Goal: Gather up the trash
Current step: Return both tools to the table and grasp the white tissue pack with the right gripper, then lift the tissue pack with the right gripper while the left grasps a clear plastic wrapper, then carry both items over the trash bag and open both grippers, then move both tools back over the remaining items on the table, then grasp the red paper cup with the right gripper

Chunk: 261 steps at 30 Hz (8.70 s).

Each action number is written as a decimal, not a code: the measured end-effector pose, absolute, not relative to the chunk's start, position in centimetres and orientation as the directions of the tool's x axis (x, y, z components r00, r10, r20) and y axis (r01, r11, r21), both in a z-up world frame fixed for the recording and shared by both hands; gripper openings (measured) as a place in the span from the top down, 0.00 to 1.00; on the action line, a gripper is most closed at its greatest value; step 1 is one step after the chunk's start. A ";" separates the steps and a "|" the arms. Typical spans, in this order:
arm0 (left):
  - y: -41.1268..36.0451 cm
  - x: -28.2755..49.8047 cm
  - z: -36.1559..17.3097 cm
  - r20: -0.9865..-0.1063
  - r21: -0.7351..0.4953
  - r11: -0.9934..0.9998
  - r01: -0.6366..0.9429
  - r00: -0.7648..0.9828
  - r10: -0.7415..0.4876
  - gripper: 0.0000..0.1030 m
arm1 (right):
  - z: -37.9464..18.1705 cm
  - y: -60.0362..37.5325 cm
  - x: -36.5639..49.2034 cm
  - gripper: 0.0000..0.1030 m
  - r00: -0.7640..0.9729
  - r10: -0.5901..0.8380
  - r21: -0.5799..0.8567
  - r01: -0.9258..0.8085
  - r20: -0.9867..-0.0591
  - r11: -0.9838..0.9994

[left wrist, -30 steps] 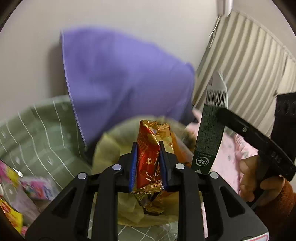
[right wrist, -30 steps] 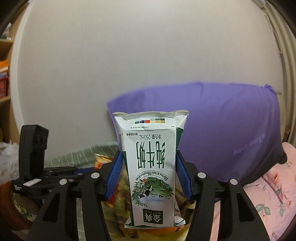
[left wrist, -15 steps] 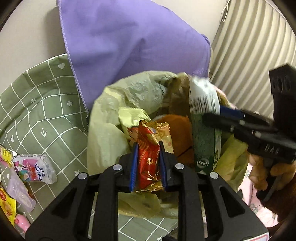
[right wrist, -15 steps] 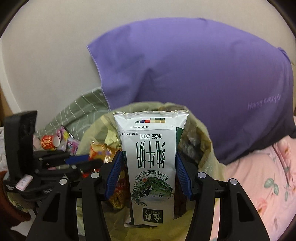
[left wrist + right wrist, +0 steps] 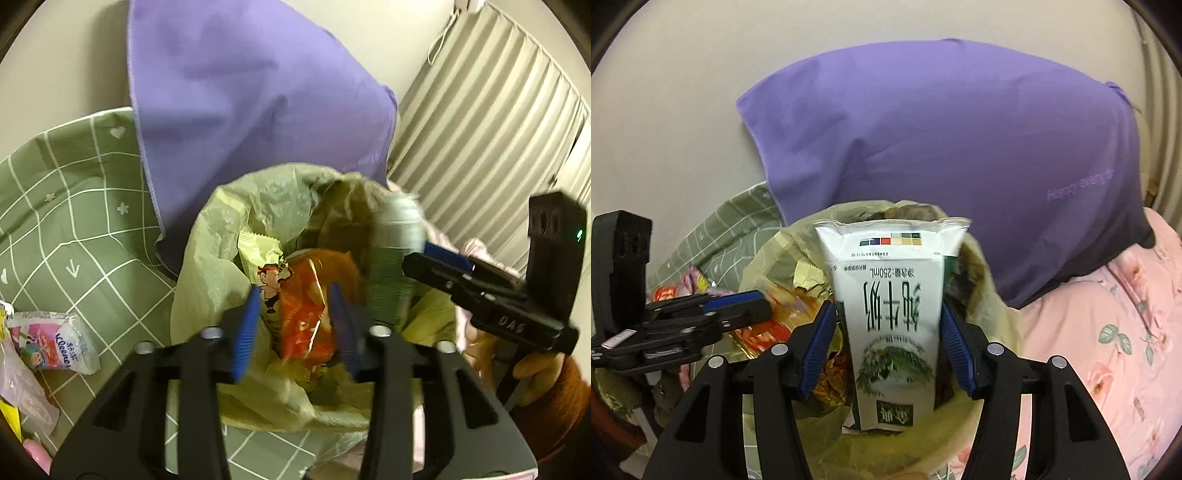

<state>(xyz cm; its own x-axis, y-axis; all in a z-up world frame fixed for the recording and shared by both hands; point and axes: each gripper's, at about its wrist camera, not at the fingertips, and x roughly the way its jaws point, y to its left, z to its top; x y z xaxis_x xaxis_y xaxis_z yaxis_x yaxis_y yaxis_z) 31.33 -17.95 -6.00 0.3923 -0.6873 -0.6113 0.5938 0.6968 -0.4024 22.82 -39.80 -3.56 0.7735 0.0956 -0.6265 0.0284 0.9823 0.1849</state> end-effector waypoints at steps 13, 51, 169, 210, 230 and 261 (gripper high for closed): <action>-7.3 23.8 -2.1 -0.570 -0.298 0.825 0.480 0.604 -0.557 0.54 | 0.1 -33.1 18.2 0.43 0.853 0.137 0.208 -0.034 -0.504 0.978; 17.9 20.5 -11.7 -0.756 -0.242 0.961 -0.135 0.647 -0.099 0.54 | -14.3 -11.4 36.3 0.49 0.474 0.432 0.202 -0.461 -0.767 0.864; -15.4 27.1 3.4 -0.509 -0.351 0.722 0.597 0.525 -0.682 0.99 | 8.4 -35.8 14.8 0.87 0.898 0.121 -0.008 -0.137 -0.423 0.991; -5.7 28.0 -4.0 -0.609 -0.425 0.825 0.371 0.558 -0.564 0.60 | -1.3 -30.7 22.6 0.48 0.757 0.165 0.016 -0.200 -0.632 0.980; 14.5 28.0 -6.8 -0.649 -0.361 0.933 -0.019 0.723 -0.236 0.56 | -2.6 -15.9 26.3 0.44 0.677 0.363 0.092 -0.402 -0.640 0.911; 24.0 16.8 -10.2 -0.738 -0.333 0.899 -0.285 0.672 -0.060 0.55 | -11.7 9.0 34.4 0.46 0.535 0.468 -0.387 -0.841 -0.704 0.379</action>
